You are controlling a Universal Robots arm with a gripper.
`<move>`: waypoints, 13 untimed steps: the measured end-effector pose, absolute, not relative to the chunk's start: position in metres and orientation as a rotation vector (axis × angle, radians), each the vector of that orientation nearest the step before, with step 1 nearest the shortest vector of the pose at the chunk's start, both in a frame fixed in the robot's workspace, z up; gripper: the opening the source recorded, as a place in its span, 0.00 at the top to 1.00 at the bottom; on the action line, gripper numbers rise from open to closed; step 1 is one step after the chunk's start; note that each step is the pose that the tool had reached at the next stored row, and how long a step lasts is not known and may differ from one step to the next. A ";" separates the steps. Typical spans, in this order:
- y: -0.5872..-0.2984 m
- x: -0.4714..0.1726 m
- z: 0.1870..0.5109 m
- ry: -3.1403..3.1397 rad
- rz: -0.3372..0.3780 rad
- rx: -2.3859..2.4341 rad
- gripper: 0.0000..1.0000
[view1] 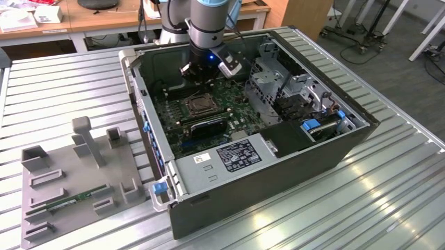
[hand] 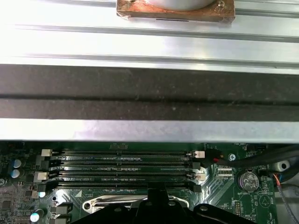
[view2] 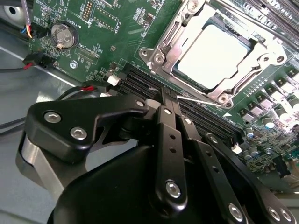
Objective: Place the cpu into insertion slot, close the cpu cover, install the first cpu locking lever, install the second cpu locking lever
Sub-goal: 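Install the first cpu locking lever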
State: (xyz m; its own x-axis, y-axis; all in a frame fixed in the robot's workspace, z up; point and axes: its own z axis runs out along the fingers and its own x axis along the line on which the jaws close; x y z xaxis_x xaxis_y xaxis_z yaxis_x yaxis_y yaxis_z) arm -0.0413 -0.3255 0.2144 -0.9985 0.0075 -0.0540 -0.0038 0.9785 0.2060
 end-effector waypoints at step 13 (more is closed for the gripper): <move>-0.321 -0.042 0.215 3.071 0.320 0.003 0.89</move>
